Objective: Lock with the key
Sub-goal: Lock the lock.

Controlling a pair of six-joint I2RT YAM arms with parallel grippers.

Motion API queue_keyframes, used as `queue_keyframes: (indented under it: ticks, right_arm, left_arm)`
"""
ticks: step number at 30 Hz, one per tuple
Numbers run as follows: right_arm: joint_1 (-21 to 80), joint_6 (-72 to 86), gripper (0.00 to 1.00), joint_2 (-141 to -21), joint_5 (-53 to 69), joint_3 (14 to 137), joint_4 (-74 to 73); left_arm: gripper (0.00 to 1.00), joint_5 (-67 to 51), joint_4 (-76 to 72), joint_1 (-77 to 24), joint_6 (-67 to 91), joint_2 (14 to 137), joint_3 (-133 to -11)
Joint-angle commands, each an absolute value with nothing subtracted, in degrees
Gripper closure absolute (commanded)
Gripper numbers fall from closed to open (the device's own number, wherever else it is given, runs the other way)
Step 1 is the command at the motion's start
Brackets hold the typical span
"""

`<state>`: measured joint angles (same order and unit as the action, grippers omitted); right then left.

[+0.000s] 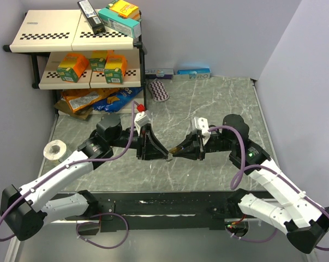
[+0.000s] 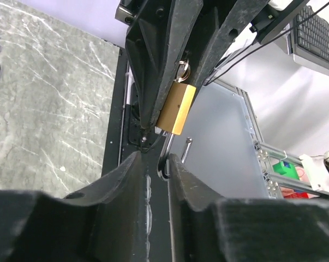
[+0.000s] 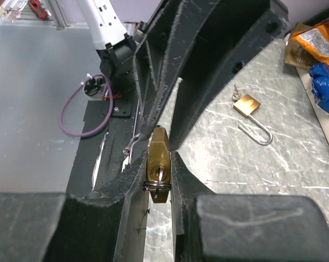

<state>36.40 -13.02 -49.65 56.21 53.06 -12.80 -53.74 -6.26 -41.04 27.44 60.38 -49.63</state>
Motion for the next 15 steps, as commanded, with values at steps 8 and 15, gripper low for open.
queue_keyframes:
  ticks: [8,15]
  right_arm:
    - [36.9,-10.1,1.00,-47.5,57.7,52.4,-6.1]
    - [37.3,-11.5,1.00,-47.3,59.6,52.1,-6.1]
  left_arm:
    - [0.49,-58.3,-13.6,-41.0,32.4,60.9,-47.8]
    - [0.63,-60.2,-18.0,-41.0,36.5,61.5,-46.7]
